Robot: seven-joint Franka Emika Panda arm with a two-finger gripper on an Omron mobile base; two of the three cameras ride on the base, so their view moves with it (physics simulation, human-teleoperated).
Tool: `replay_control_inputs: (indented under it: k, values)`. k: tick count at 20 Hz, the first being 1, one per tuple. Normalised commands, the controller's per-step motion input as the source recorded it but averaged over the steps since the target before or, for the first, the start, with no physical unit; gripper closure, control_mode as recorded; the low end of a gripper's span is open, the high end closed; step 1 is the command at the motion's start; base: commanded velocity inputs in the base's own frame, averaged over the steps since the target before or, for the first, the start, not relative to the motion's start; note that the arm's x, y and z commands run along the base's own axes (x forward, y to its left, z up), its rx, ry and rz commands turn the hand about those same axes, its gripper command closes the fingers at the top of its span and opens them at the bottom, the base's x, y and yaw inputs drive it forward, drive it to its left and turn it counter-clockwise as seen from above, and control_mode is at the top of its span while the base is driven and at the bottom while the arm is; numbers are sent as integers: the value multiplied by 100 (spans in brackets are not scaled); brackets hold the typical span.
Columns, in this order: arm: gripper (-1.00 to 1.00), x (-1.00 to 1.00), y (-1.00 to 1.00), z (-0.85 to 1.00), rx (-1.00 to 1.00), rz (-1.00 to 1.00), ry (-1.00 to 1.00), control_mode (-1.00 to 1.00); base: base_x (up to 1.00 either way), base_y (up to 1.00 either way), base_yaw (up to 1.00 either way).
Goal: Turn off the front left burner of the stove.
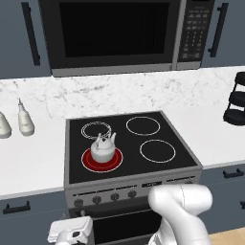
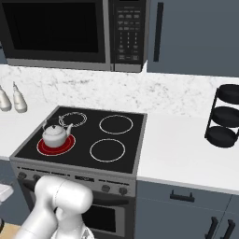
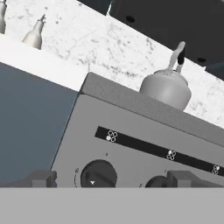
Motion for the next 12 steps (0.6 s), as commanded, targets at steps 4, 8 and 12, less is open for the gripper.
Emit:
replay_control_inputs:
  k: [4, 8, 12]
  values:
    - [-100, -15, -21, 4, -6, 6, -9, -100, 0, 0, 0]
    - [-100, -4, -18, 12, 0, 4, -7, -100, 0, 0, 0]
    - [-100, -2, -24, 17, 0, 4, -6, -100, 0, 0, 0]
